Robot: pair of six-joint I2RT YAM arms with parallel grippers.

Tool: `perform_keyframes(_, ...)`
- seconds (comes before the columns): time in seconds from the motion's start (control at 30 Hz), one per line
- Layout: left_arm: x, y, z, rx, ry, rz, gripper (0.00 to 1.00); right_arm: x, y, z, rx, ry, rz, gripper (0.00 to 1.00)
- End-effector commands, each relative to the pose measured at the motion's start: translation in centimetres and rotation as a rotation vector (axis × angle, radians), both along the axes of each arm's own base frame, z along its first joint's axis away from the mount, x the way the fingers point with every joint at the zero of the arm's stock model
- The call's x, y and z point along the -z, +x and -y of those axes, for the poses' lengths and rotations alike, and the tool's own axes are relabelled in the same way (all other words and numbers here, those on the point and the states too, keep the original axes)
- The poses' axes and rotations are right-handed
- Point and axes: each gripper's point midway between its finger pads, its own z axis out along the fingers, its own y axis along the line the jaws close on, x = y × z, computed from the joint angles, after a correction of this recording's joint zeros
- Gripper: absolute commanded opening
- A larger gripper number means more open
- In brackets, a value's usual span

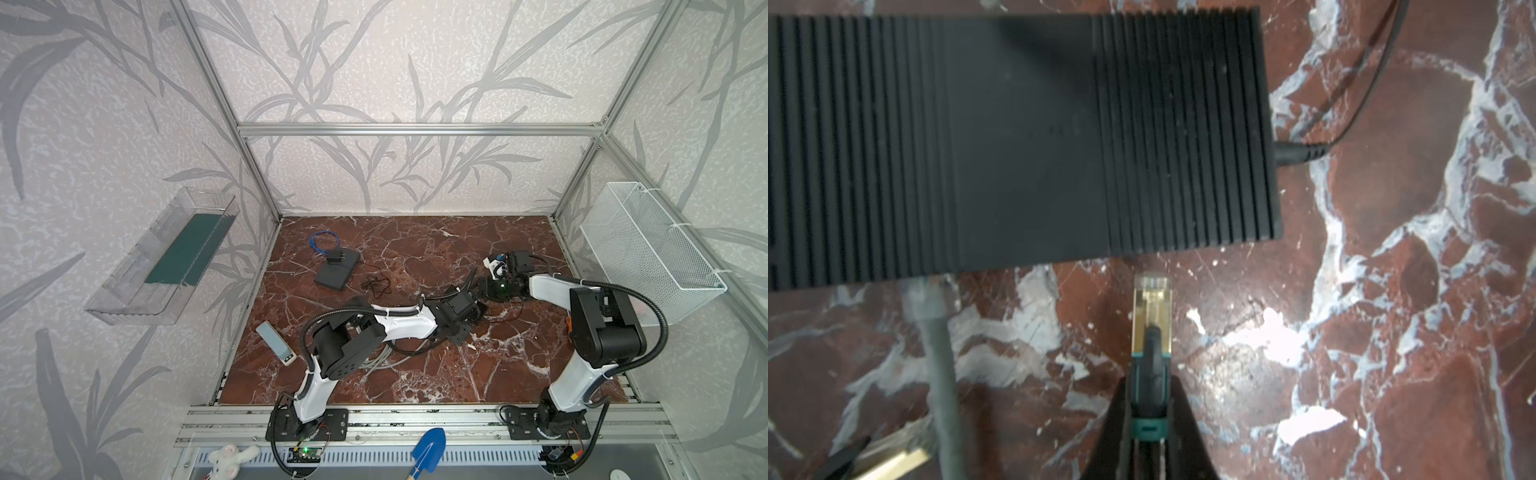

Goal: Insert the plug into the switch port
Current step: 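Align the plug with the box port using left gripper while right steadies box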

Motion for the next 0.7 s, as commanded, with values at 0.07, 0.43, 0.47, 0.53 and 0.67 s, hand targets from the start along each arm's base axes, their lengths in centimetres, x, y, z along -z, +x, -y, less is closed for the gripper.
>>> perform_keyframes(0.07,2.0,0.7,-0.5,-0.044,0.039,0.005,0.05,1.2,-1.7,-0.7,-0.021,0.036,-0.075,0.53)
perform_keyframes(0.43,2.6,2.5,-2.6,-0.118,0.158,0.067,0.05,1.5,-5.1,-1.5,-0.042,0.079,-0.167,0.50)
perform_keyframes(0.47,2.6,2.5,-2.8,-0.122,0.161,0.066,0.05,1.5,-5.3,-1.5,-0.040,0.079,-0.173,0.50)
perform_keyframes(0.53,2.6,2.5,-2.8,-0.120,0.146,0.065,0.05,1.4,-5.6,-1.5,-0.043,0.088,-0.174,0.50)
perform_keyframes(0.67,2.9,2.4,-1.6,-0.069,0.125,0.059,0.05,1.3,-6.1,-1.9,-0.060,0.099,-0.181,0.49)
